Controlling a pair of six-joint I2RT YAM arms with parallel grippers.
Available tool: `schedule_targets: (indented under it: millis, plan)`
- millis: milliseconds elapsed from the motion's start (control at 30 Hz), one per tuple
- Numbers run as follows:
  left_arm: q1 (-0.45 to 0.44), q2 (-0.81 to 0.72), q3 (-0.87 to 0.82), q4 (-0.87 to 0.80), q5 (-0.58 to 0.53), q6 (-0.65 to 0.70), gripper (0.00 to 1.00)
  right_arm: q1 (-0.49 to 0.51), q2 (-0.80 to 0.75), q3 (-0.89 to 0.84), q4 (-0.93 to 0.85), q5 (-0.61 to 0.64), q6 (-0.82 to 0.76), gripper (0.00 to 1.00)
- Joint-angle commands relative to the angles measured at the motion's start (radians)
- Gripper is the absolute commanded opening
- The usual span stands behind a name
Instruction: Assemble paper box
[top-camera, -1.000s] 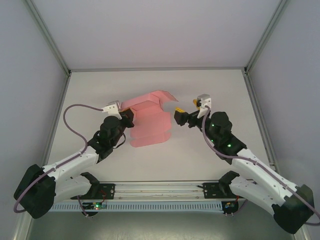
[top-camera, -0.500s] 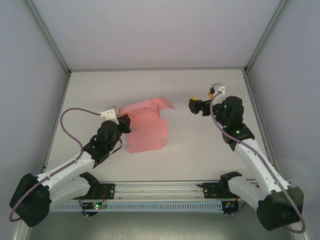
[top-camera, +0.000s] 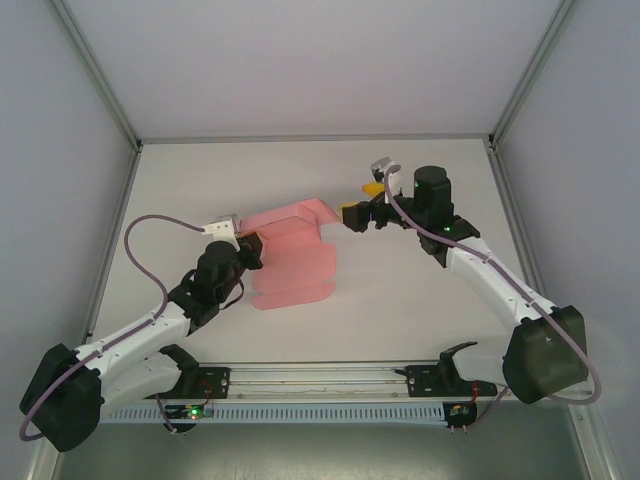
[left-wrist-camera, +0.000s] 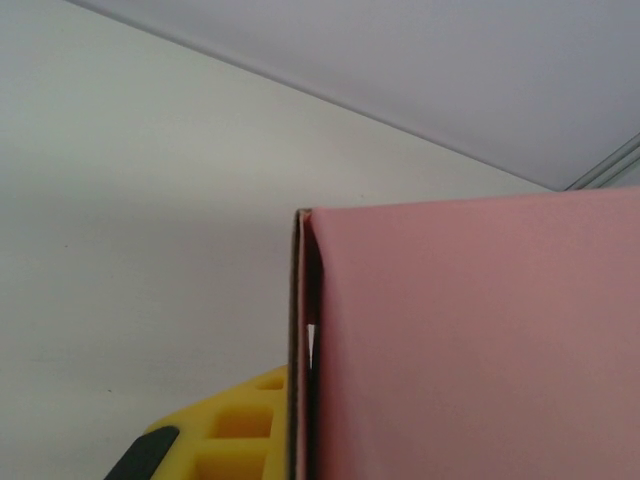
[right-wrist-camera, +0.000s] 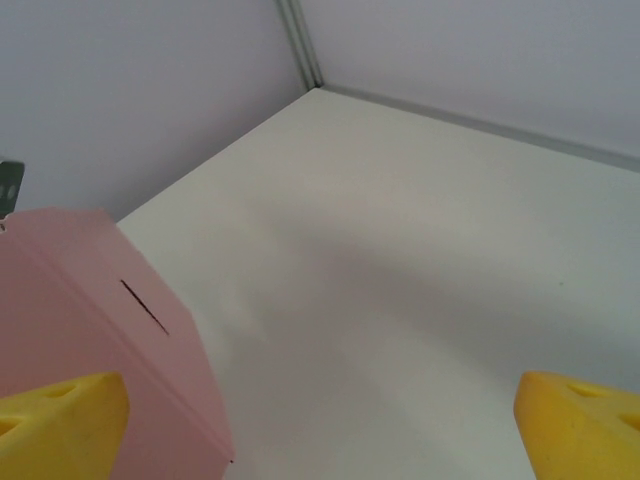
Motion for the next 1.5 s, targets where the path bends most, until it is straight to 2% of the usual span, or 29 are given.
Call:
schedule_targets:
  millis: [0,367,667,733,933,1033,1167,1233,1467]
  plan:
    - [-0.009,0.003,0.031,-0.004,-0.013,0.013,0.00,0.021,0.019,0.048,-0.033,-0.064,-0.064,0.98]
    - [-0.009,0.047,0.071,-0.002,-0.010,0.016,0.00,0.091,0.039,0.065,-0.122,-0.119,-0.184,0.93]
    - [-0.009,0.074,0.092,-0.001,0.028,0.024,0.00,0.145,0.044,0.091,-0.201,-0.079,-0.272,0.85]
    - [-0.009,0.076,0.095,0.001,0.039,0.029,0.00,0.156,0.047,0.096,-0.212,-0.066,-0.292,0.80]
    - [-0.009,0.085,0.101,-0.002,0.063,0.036,0.00,0.173,0.056,0.108,-0.219,-0.064,-0.314,0.75]
    - [-0.009,0.085,0.103,0.000,0.080,0.043,0.00,0.180,0.065,0.119,-0.226,-0.048,-0.316,0.61]
    - [-0.009,0.091,0.107,0.002,0.104,0.054,0.00,0.191,0.085,0.139,-0.251,-0.044,-0.329,0.59]
    - [-0.009,0.095,0.111,0.002,0.113,0.058,0.00,0.201,0.095,0.152,-0.265,-0.037,-0.336,0.53]
    - [-0.009,0.110,0.121,0.006,0.120,0.052,0.00,0.249,0.111,0.176,-0.276,0.046,-0.347,0.43]
